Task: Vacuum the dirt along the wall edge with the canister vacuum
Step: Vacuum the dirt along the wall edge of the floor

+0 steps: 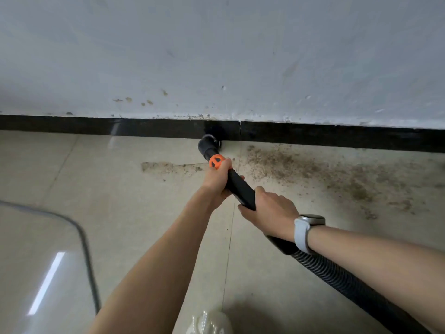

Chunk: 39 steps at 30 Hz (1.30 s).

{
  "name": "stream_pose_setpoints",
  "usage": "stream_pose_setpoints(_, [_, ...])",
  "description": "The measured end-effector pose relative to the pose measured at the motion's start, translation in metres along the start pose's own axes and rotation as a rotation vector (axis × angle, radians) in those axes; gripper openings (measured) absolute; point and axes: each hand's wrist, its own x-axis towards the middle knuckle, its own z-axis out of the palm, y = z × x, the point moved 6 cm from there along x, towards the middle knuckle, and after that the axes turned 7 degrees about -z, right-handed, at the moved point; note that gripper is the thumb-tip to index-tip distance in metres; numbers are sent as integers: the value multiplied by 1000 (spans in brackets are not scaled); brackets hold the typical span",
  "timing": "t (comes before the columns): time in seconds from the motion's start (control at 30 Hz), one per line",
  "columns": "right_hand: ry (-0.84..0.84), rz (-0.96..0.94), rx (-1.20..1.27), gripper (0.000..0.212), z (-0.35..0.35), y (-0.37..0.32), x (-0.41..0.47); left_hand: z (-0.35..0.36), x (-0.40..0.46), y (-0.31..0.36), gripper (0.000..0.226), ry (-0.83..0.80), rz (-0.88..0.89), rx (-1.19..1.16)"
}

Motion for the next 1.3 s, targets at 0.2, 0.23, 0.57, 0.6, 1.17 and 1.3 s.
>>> stream_pose_setpoints(0.2, [-60, -120, -11, 33, 12, -47, 47, -61, 15, 26, 19, 104, 41, -98])
stream_pose_setpoints(0.23, [-68, -136, -6, 33, 16, -56, 55, -74, 18, 31, 17, 122, 46, -106])
stream_pose_setpoints(0.57, [-126, -300, 18, 35, 65, -168, 133, -211, 30, 77, 12, 325, 105, -190])
stream_pose_setpoints(0.6, [-121, -309, 16, 35, 68, -177, 137, -220, 30, 80, 11, 328, 106, -195])
stream_pose_setpoints(1.17, [-151, -361, -69, 37, 101, -149, 48, -209, -17, -13, 10, 353, 137, -308])
stream_pose_setpoints(1.3, [-163, -350, -65, 37, 96, -138, 41, -196, -22, -17, 13, 343, 122, -293])
